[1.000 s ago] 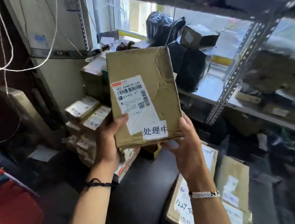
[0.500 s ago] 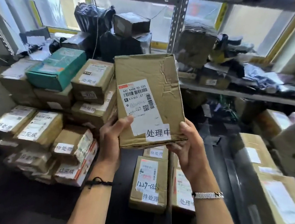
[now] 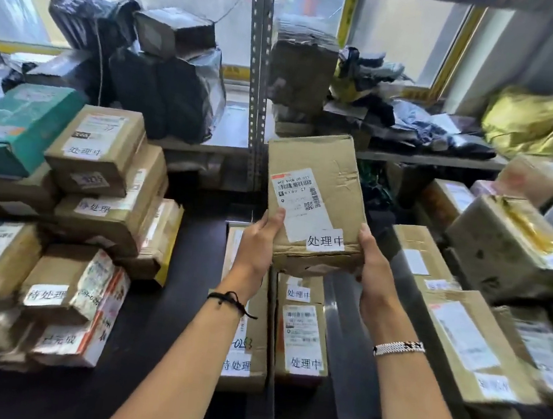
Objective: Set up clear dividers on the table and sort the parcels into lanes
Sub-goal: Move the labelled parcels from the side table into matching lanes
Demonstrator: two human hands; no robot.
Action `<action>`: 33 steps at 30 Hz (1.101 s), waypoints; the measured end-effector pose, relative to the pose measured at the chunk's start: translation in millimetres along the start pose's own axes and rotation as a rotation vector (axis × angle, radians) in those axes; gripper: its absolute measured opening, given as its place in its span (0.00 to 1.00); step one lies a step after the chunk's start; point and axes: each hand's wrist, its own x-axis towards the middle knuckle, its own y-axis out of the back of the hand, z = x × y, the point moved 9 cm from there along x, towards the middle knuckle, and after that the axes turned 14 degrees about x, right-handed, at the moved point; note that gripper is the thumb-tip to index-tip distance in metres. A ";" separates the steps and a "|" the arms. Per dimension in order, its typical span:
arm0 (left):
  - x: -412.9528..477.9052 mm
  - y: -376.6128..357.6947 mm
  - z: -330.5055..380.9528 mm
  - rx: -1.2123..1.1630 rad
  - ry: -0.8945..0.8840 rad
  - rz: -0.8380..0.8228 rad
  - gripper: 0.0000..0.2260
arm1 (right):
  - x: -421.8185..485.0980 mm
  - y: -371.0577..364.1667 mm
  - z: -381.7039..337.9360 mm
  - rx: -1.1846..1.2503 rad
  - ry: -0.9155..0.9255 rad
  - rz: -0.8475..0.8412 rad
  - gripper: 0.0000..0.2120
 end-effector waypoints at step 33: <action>72.2 -24.6 -80.6 0.505 0.148 0.097 0.14 | 90.2 106.5 55.2 -0.509 -0.041 0.269 0.14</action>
